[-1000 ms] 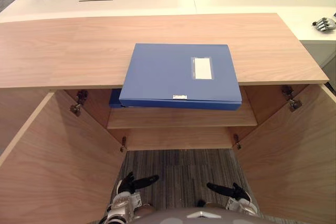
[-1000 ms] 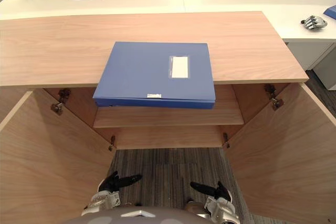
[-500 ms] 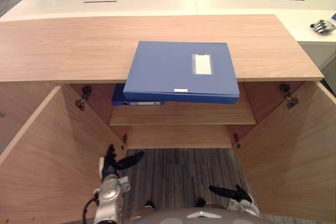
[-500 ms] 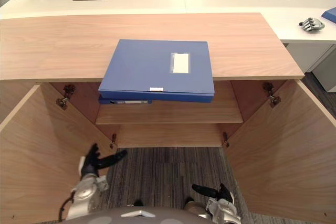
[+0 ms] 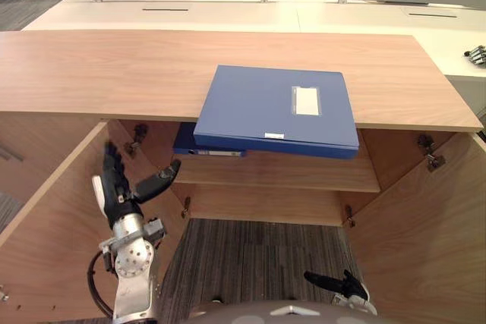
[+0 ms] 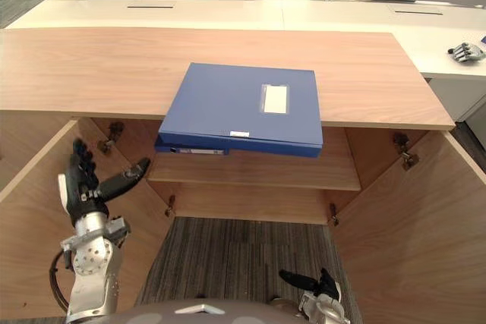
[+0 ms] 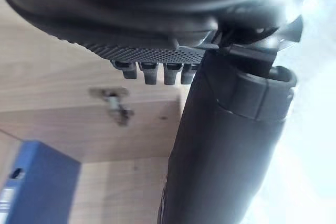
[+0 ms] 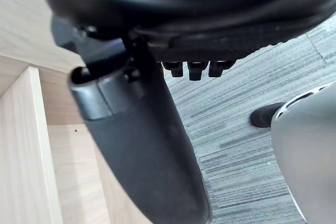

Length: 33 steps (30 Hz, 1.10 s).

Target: Walk over to the cabinet, pick up the folder, carry it to the office cabinet, place the folder inside the office cabinet, then close the office cabinet door

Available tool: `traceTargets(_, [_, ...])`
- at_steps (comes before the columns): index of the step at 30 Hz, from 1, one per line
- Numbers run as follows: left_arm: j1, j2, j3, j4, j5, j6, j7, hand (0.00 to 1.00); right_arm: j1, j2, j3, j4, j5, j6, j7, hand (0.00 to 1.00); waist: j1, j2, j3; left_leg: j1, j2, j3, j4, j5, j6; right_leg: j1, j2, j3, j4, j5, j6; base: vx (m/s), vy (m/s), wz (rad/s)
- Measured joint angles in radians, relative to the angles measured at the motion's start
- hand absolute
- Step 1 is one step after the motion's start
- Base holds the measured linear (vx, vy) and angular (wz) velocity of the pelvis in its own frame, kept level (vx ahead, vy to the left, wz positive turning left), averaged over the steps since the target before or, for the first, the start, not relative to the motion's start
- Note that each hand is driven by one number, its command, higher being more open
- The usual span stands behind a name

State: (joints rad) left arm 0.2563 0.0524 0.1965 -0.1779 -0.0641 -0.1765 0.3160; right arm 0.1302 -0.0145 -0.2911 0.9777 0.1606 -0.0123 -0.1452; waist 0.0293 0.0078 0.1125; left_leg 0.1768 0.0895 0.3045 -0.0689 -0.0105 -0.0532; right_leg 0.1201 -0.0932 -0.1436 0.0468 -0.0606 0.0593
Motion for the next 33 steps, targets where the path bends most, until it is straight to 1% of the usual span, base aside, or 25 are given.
traceTargets(3, [0.001, 0.005, -0.027, -0.054, 0.009, -0.021, -0.021, 1.00, 0.004, -0.010, 0.000, 0.016, 0.000, -0.001, 0.014, 1.00, -0.001, 0.011, -0.024, -0.001, 0.003, -0.006, -0.001, -0.002, -0.004, 0.001, 0.004, 0.005, 0.006, -0.013, 0.004, -0.05, -0.019, 0.04])
traceTargets(5, [0.000, 0.023, -0.043, -0.076, 0.018, -0.034, -0.040, 1.00, 0.003, -0.019, 0.000, 0.026, -0.001, 0.001, 0.022, 1.00, -0.002, 0.020, -0.039, -0.002, 0.007, -0.009, -0.001, -0.002, -0.007, 0.001, 0.010, 0.005, 0.008, -0.015, 0.005, 0.00, -0.015, 0.02])
traceTargets(7, [0.000, 0.043, -0.062, -0.103, 0.024, -0.035, -0.049, 1.00, -0.003, -0.027, 0.000, 0.043, -0.002, 0.001, 0.030, 1.00, -0.002, 0.024, -0.043, -0.003, 0.011, -0.012, -0.001, -0.003, -0.008, 0.000, 0.015, 0.008, 0.009, -0.017, 0.002, 0.00, 0.000, 0.00])
traceTargets(10, [-0.003, 0.070, -0.086, -0.139, 0.043, -0.038, -0.074, 1.00, -0.011, -0.032, 0.000, 0.060, -0.002, 0.001, 0.034, 1.00, -0.003, 0.025, -0.044, 0.000, 0.018, -0.017, 0.003, -0.004, -0.010, 0.000, 0.022, 0.026, 0.009, -0.018, -0.001, 0.01, -0.008, -0.03])
traceTargets(13, [-0.008, 0.105, -0.112, -0.159, 0.067, -0.042, -0.093, 1.00, -0.011, -0.035, 0.002, 0.061, -0.003, 0.001, 0.037, 1.00, -0.005, 0.027, -0.045, -0.001, 0.023, -0.052, 0.013, -0.013, -0.018, 0.000, 0.026, 0.041, 0.011, -0.021, -0.005, 0.00, -0.026, -0.14])
traceTargets(15, [-0.011, 0.143, -0.125, -0.177, 0.074, -0.042, -0.114, 1.00, -0.014, -0.036, 0.003, 0.062, -0.004, 0.001, 0.039, 1.00, -0.010, 0.027, -0.046, -0.001, 0.025, -0.054, 0.029, -0.026, -0.020, 0.001, 0.027, 0.050, 0.019, -0.025, -0.010, -0.02, -0.001, -0.08])
traceTargets(18, [-0.035, 0.184, -0.149, -0.191, 0.074, -0.043, -0.136, 1.00, -0.016, -0.045, 0.008, 0.069, -0.004, 0.003, 0.049, 1.00, -0.012, 0.027, -0.046, 0.001, 0.025, -0.054, 0.030, -0.027, -0.019, 0.000, 0.027, 0.058, 0.022, -0.025, -0.010, -0.03, 0.009, -0.03])
traceTargets(22, [-0.056, 0.201, -0.166, -0.198, 0.075, -0.056, -0.150, 1.00, -0.019, -0.059, 0.012, 0.085, -0.004, 0.004, 0.055, 1.00, -0.015, 0.030, -0.049, 0.003, 0.025, -0.054, 0.032, -0.027, -0.019, 0.000, 0.028, 0.062, 0.026, -0.026, -0.011, -0.04, 0.005, -0.02])
traceTargets(26, [-0.076, 0.244, -0.227, -0.230, 0.079, -0.057, -0.168, 1.00, -0.018, -0.077, 0.044, 0.092, -0.008, 0.007, 0.058, 1.00, -0.016, 0.030, -0.049, 0.005, 0.025, -0.053, 0.034, -0.027, -0.019, -0.001, 0.028, 0.065, 0.030, -0.026, -0.011, -0.03, 0.003, -0.01])
traceTargets(28, [-0.103, 0.265, -0.255, -0.230, 0.107, -0.062, -0.175, 1.00, -0.019, -0.080, 0.045, 0.098, -0.008, 0.008, 0.059, 1.00, -0.021, 0.030, -0.050, 0.007, 0.025, -0.051, 0.034, -0.027, -0.019, -0.002, 0.028, 0.069, 0.032, -0.026, -0.011, -0.04, 0.006, -0.04])
traceTargets(30, [-0.138, 0.303, -0.297, -0.231, 0.127, -0.065, -0.182, 1.00, -0.018, -0.081, 0.046, 0.099, -0.013, 0.008, 0.059, 1.00, -0.033, 0.029, -0.052, 0.010, 0.025, -0.047, 0.034, -0.027, -0.019, -0.003, 0.028, 0.073, 0.034, -0.026, -0.011, -0.03, 0.008, -0.06])
traceTargets(33, [-0.178, 0.350, -0.360, -0.231, 0.156, -0.076, -0.202, 1.00, -0.015, -0.086, 0.047, 0.110, -0.020, 0.009, 0.059, 1.00, -0.038, 0.027, -0.062, 0.013, 0.025, -0.043, 0.034, -0.027, -0.019, -0.013, 0.029, 0.084, 0.038, -0.025, -0.011, -0.01, 0.008, -0.10])
